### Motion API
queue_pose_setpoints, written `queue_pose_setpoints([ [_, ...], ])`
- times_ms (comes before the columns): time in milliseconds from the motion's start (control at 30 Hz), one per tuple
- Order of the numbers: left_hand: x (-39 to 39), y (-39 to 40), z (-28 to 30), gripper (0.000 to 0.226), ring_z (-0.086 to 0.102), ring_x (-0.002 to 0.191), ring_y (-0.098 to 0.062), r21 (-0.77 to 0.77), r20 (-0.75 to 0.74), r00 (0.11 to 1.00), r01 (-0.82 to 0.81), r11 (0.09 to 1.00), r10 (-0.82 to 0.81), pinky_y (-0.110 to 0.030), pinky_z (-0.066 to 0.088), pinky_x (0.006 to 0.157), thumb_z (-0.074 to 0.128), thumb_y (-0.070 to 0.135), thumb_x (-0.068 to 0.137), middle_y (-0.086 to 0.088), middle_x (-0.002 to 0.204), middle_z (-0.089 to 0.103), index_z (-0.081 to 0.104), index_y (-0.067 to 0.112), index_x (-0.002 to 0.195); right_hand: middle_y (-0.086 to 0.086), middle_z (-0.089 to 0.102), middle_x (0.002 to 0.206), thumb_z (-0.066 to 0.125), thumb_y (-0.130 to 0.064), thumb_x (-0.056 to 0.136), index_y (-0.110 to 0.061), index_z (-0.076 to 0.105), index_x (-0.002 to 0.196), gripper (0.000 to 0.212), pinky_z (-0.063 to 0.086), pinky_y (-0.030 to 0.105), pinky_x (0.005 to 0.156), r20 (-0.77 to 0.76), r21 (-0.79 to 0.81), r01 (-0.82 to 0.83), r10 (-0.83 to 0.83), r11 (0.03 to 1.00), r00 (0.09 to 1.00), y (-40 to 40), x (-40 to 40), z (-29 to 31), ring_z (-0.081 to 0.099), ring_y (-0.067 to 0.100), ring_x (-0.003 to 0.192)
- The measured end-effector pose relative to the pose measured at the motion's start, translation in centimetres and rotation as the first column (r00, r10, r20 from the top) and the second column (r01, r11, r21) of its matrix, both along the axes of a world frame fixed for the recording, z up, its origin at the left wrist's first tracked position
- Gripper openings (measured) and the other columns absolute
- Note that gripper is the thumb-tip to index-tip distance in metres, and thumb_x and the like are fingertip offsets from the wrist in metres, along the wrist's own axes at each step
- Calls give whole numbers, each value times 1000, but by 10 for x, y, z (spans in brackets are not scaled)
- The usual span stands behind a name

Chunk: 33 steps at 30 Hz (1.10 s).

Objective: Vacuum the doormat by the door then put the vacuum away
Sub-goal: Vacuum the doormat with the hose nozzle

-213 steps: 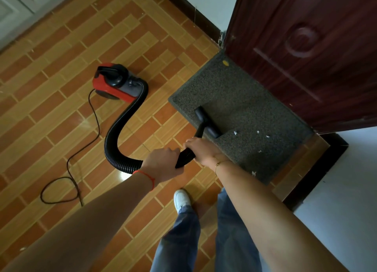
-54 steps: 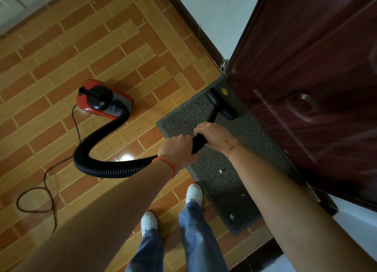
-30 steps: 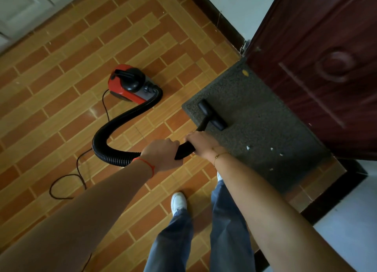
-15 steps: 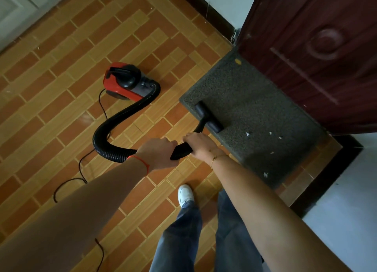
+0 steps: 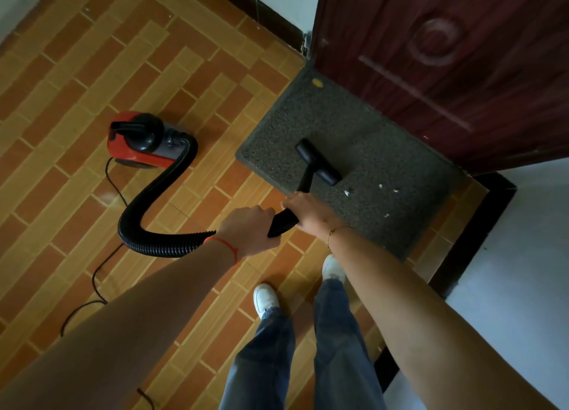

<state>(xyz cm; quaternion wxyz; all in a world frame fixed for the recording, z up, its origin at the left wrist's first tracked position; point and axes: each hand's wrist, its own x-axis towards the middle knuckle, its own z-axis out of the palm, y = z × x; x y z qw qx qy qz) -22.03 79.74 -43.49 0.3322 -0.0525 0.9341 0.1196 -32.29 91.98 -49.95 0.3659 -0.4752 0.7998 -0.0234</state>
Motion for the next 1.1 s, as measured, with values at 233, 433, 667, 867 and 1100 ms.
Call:
queue_pose_setpoints([
  [233, -78, 46, -10, 27, 46, 51, -14, 37, 4, 997, -77, 996, 77, -26, 33, 44, 51, 42, 90, 3, 65, 49, 55, 18, 101, 7, 63, 103, 53, 4, 86, -11, 57, 90, 16, 46, 34, 73, -43, 15, -2, 2, 1000, 999, 42, -81, -8, 63, 27, 97],
  [433, -150, 79, -17, 23, 49, 51, -14, 56, -33, 991, -127, 990, 129, -25, 34, 44, 52, 41, 88, 4, 63, 49, 55, 18, 92, 5, 62, 100, 56, 2, 84, -15, 55, 85, 16, 54, 41, 78, -57, 19, 49, -48, 999, 997, 74, -152, -13, 65, 26, 94],
  [667, -216, 108, -21, 20, 50, 54, -14, 68, -72, 982, -168, 983, 173, -25, 31, 43, 55, 39, 87, 5, 65, 50, 55, 19, 91, 4, 62, 97, 55, 3, 85, -15, 56, 84, 18, 56, 44, 76, -73, 31, 80, -77, 996, 994, 100, -222, -20, 66, 26, 88],
  [867, -252, 126, -26, 22, 45, 49, -10, 82, -79, 977, -192, 978, 198, -24, 29, 41, 54, 40, 88, 5, 62, 48, 55, 18, 91, 3, 61, 97, 52, 2, 86, -15, 55, 82, 18, 54, 41, 78, -72, 14, 92, -91, 996, 993, 118, -259, -21, 64, 24, 88],
  [1100, -252, 138, -25, 23, 50, 52, -11, 102, -103, 976, -180, 978, 191, -23, 33, 43, 54, 40, 88, 6, 62, 49, 57, 18, 94, 3, 62, 99, 50, -4, 89, -15, 55, 85, 13, 54, 41, 79, -69, 21, 68, -67, 997, 995, 131, -261, -12, 63, 24, 90],
])
